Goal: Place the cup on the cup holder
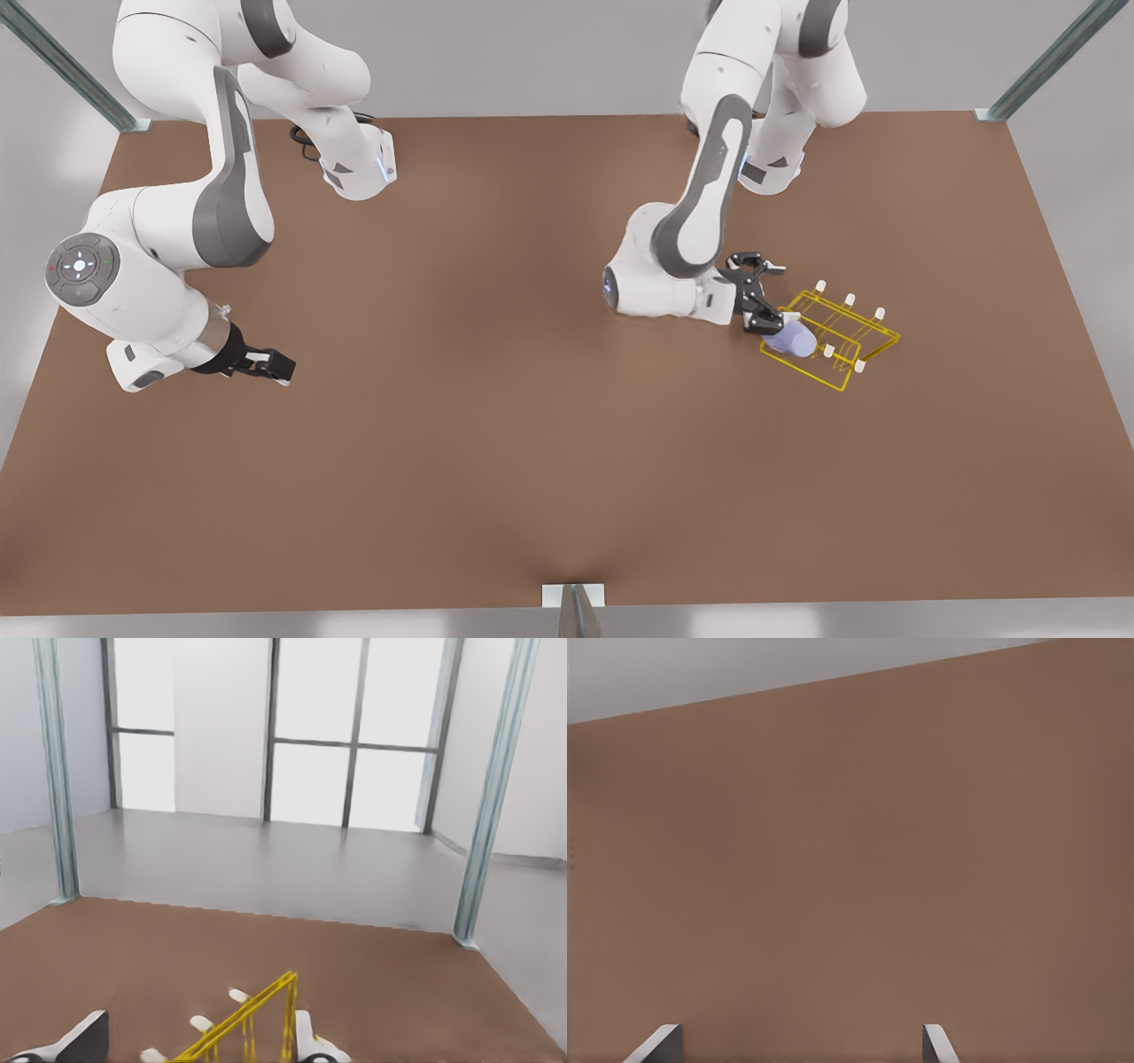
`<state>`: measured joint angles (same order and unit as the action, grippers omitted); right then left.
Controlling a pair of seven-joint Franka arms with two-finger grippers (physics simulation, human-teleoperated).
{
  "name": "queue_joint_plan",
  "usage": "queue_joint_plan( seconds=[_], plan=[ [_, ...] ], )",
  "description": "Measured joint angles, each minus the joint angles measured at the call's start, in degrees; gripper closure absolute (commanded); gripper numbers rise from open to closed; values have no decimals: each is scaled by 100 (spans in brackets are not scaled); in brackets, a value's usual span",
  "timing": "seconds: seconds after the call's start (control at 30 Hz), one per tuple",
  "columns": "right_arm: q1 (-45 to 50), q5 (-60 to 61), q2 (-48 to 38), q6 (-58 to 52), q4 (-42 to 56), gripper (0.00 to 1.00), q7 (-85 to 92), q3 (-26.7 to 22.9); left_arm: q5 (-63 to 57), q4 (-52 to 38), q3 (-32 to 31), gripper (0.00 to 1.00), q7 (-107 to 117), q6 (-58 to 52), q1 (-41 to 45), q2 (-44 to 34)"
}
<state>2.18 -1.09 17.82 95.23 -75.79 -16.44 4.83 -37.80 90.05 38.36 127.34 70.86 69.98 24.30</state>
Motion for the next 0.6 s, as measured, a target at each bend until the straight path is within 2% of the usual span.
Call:
queue_joint_plan(
  seconds=[0.07, 0.13, 0.17, 0.2, 0.23, 0.27, 0.37, 0.47, 0.6],
  plan=[
    [-6, 0, 0, 4, 0, 0, 0, 0, 934, -1211, -2, 0, -1110, -298, -853, -513],
    [-1, -8, 4, 9, 0, 0, -1, 0, 2030, -1673, -139, 0, -2295, -423, -1841, -648],
    [1, -12, 7, 11, 0, 0, -1, 0, 2518, -1763, -1022, 0, -2841, -425, -2881, -732],
    [2, -17, 8, 13, 0, 0, -1, 0, 2786, -1786, -2175, 0, -3357, -383, -3932, -777],
    [0, -20, 8, 14, 0, 0, -1, 0, 2982, -1748, -3064, 0, -3844, -273, -4684, -827],
    [-4, -21, 9, 16, 0, 0, -1, 0, 3150, -1557, -3543, 0, -4304, -58, -5114, -974],
    [-6, -28, 9, 18, 0, 0, -1, -4, 3542, -1367, -3961, 0, -5608, 360, -5634, -1038],
    [-15, -28, 9, 20, 0, 0, -2, -8, 3773, -961, -4014, 0, -6890, 800, -5835, -980],
    [-16, -28, 9, 33, 0, 0, -2, -9, 3898, -1103, -3995, 0, -8281, 854, -5847, -939]
  ],
)
